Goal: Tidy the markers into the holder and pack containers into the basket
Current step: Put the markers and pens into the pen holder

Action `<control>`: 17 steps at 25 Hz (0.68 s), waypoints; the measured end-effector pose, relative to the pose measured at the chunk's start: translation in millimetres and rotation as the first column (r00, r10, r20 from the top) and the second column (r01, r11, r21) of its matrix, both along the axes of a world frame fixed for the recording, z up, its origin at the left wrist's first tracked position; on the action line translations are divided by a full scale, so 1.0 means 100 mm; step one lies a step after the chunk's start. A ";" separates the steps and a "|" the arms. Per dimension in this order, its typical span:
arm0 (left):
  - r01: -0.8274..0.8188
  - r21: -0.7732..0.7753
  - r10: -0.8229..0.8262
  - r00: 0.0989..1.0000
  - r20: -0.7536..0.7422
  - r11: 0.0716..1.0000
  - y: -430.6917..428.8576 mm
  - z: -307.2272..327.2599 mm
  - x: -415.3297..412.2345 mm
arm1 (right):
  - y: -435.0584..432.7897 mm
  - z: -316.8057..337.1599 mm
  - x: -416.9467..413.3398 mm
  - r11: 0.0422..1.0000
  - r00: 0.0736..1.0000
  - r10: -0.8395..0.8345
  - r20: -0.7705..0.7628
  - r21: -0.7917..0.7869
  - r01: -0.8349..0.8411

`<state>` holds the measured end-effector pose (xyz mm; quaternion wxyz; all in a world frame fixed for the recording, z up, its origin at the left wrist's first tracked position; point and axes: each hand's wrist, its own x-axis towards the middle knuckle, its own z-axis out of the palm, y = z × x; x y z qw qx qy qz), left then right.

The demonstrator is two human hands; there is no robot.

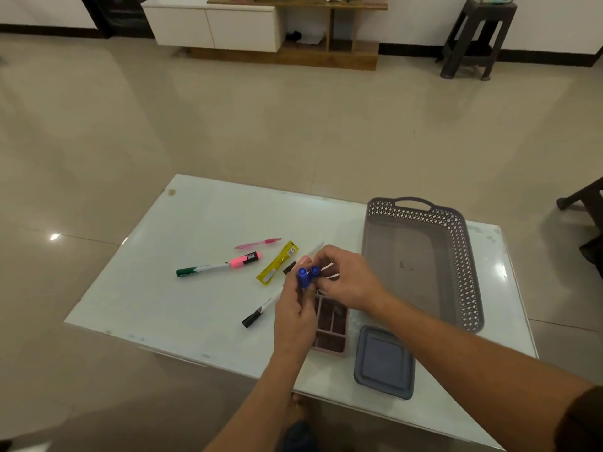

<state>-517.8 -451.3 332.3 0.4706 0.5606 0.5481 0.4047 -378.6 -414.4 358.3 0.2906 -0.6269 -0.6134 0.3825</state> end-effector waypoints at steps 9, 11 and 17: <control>-0.038 0.003 0.038 0.999 -0.036 0.999 -0.09 -0.02 0.06 | -0.06 0.05 0.08 0.996 1.000 0.026 -0.004 0.082 -0.026; -0.038 0.013 0.038 0.998 -0.049 0.999 -0.10 0.00 0.07 | -0.05 0.12 0.09 0.994 0.998 0.059 0.032 0.088 -0.062; -0.025 0.051 0.031 0.993 -0.114 0.998 -0.14 -0.03 0.04 | -0.05 0.26 0.10 0.982 0.984 0.135 0.120 0.116 -0.149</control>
